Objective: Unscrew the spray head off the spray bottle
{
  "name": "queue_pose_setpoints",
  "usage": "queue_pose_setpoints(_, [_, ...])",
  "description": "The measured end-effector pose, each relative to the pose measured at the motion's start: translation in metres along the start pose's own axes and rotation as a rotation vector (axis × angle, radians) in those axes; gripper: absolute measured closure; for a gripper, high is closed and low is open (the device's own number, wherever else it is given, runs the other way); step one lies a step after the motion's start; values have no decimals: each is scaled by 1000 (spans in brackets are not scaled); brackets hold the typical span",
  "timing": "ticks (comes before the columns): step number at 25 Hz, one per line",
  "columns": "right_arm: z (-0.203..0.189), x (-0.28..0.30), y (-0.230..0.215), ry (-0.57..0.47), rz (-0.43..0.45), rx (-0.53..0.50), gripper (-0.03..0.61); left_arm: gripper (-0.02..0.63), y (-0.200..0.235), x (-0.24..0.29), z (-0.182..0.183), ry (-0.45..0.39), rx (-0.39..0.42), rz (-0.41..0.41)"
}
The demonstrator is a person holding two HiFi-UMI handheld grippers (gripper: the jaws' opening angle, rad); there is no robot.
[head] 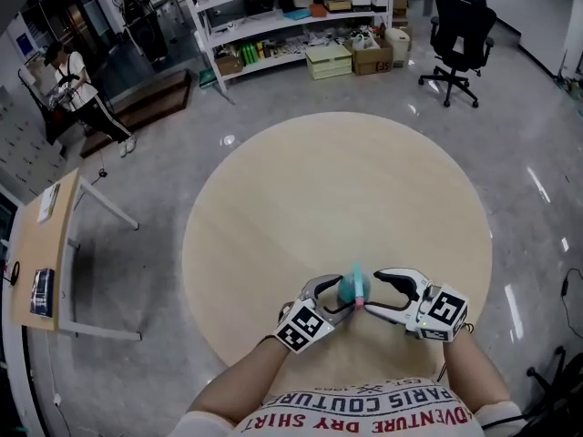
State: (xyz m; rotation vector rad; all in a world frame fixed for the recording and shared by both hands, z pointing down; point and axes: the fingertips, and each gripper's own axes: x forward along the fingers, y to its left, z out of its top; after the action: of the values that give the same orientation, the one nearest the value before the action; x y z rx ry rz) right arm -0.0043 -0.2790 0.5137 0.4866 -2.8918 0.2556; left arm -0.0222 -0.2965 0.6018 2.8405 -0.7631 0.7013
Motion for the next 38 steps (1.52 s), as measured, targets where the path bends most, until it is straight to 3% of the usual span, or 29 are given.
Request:
queue_pose_setpoints(5, [2,-6,-1,-80,-249,81,302,339,7,2,-2,9,-108,233])
queue_pose_setpoints(9, [-9,8,0,-60,-361,94,301,340,1,0,-3,28,-170,351])
queue_pose_setpoints(13, [-10,20,-10,-15,-421,76,313,341,-6,-1,-1,35,-185,384])
queue_pose_setpoints(20, [-12,33,-13,32,-433,-3,436,342,-8,-4,-3,29,-179,374])
queue_pose_setpoints(24, [-14,31,-12,60,-355,-36,443,342,-7,-3,-4,31,-127,270])
queue_pose_setpoints(28, [-14,31,-18,108,-177,-83,446,365,-1,-5,-8,8,-52,33])
queue_pose_setpoints(31, [-14,29,-21,144,-25,-103,448,434,4,-8,-17,59,71,-122])
queue_pose_setpoints(34, [-12,31,-22,155,40,-98,446,433,3,-11,-24,91,168,-189])
queue_pose_setpoints(38, [-9,31,-20,152,57,-102,446,433,-1,-12,-23,84,174,-212])
